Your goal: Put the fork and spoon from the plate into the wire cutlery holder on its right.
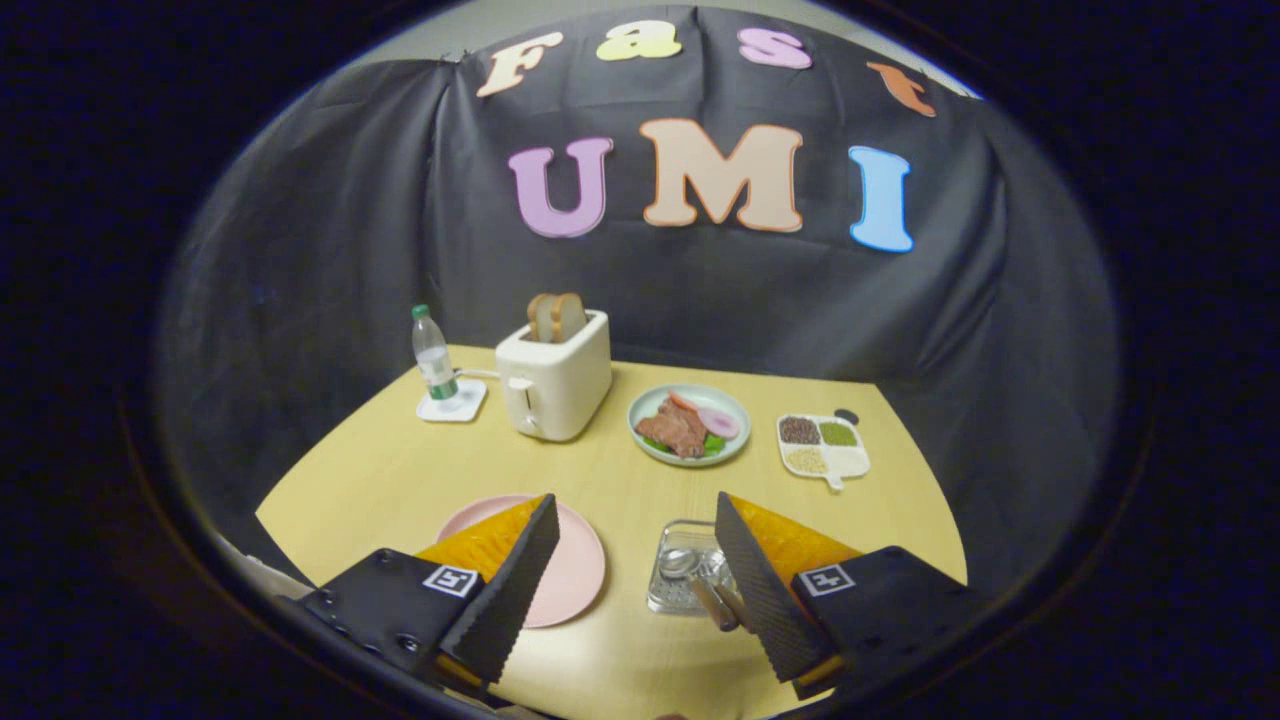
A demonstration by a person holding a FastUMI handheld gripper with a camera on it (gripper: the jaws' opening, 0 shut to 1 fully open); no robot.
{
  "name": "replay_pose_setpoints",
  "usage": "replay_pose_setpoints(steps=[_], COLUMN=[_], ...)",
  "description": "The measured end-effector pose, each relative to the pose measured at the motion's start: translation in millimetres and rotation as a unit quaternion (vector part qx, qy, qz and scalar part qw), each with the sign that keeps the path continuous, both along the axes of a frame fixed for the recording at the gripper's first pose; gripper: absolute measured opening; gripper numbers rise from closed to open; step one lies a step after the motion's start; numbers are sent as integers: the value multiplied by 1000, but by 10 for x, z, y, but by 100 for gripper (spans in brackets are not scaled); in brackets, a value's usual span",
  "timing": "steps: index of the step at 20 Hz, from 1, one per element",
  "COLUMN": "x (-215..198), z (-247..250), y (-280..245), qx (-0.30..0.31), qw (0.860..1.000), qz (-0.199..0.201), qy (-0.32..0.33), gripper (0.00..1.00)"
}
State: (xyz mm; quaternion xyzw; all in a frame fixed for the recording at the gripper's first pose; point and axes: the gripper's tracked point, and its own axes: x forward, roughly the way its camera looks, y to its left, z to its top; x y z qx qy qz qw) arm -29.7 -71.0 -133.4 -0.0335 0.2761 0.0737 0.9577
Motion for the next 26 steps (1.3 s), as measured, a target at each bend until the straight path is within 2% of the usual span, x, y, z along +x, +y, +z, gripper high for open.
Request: replay_pose_setpoints(steps=[9,14,26], x=[13,32,28], z=[576,784,868], y=[380,445,528], qx=[17,29,38], qw=[993,983,978], qz=[-9,-23,-24], qy=[-119,-182,-206], gripper=[99,99,99])
